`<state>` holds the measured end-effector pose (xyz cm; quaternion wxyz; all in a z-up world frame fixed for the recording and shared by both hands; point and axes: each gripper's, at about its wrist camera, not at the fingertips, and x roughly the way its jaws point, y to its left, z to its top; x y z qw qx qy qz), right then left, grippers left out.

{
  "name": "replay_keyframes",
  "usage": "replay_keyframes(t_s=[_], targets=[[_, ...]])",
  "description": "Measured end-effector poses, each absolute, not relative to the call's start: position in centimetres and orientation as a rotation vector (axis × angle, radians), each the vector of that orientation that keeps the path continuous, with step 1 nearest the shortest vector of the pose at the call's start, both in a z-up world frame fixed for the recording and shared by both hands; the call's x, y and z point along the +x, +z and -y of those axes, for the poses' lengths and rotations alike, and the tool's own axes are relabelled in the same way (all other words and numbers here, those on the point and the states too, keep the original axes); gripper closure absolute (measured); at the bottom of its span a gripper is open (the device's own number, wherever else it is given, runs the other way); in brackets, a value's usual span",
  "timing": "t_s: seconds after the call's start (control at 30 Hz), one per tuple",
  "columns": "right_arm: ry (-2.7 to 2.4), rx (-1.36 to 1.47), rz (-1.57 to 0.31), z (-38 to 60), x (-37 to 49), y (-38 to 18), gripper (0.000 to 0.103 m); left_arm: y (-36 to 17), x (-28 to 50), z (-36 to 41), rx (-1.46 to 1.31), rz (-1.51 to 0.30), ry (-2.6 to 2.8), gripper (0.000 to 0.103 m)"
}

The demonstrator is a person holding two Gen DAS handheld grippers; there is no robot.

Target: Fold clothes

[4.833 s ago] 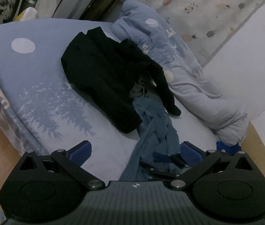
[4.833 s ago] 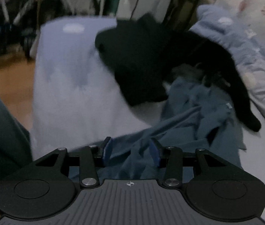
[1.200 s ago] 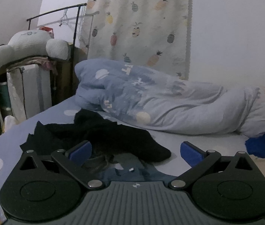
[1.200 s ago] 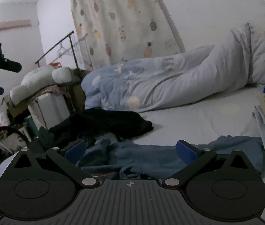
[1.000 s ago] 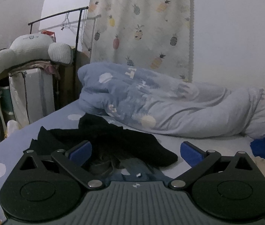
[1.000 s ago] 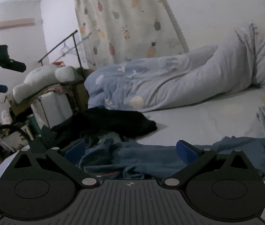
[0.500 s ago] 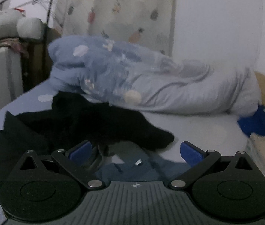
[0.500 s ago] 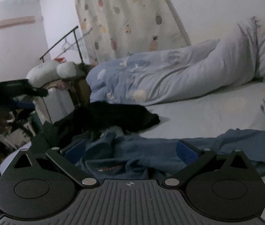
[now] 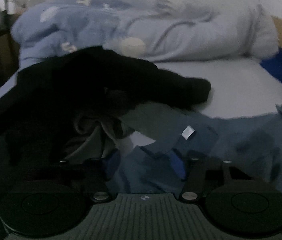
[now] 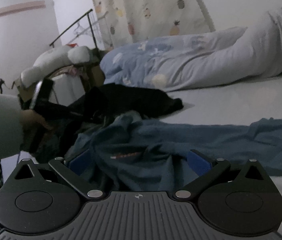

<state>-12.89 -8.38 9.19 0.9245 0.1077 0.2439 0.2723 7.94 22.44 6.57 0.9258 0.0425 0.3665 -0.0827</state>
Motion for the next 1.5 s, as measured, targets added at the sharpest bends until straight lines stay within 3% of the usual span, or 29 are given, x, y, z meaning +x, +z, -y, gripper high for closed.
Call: replay_keyframes(t_s=[0.1, 0.27, 0.37, 0.43, 0.5, 0.57, 0.6, 0.63, 0.93, 1.13, 1.33, 1.5], targets=[[0.573, 0.215, -0.521, 7.8, -12.8, 8.2, 0.000, 5.4, 9.1, -23.4, 0.088, -0.773, -0.225, 0.047], [0.589, 0.198, -0.563, 6.8, -12.6, 6.8, 0.000, 4.0, 11.2, -24.8, 0.082, -0.865, -0.280, 0.044], [0.606, 0.174, -0.557, 6.4, -12.7, 6.9, 0.000, 3.1, 12.3, -25.1, 0.055, -0.919, -0.342, 0.031], [0.614, 0.153, -0.542, 6.3, -12.6, 7.4, 0.000, 2.7, 12.8, -24.8, 0.059, -0.943, -0.402, 0.008], [0.603, 0.149, -0.537, 6.3, -12.4, 7.8, 0.000, 2.4, 12.8, -24.1, 0.088, -0.956, -0.420, 0.006], [0.590, 0.139, -0.532, 6.1, -12.2, 8.4, 0.000, 2.6, 12.4, -23.8, 0.111, -0.944, -0.389, 0.034], [0.583, 0.131, -0.527, 6.1, -12.1, 8.7, 0.000, 3.1, 11.9, -24.1, 0.097, -0.933, -0.357, 0.069], [0.576, 0.124, -0.522, 6.0, -12.0, 9.0, 0.000, 3.6, 11.5, -24.5, 0.073, -0.925, -0.331, 0.091], [0.614, 0.040, -0.449, 5.0, -9.9, 13.2, 0.000, 9.1, -3.4, -25.2, -0.106, -0.715, -0.221, 0.094], [0.730, -0.117, -0.439, 1.9, -8.0, 15.9, 0.000, 7.1, -14.3, -23.9, -0.254, -0.741, -0.124, 0.094], [0.872, -0.324, -0.494, -3.1, -3.9, 17.1, 0.000, 5.4, -17.5, -24.6, -0.414, -0.838, -0.067, 0.094], [1.025, -0.492, -0.592, -8.4, 2.0, 15.3, 0.004, 3.8, -17.2, -24.7, -0.375, -0.885, -0.116, 0.094]])
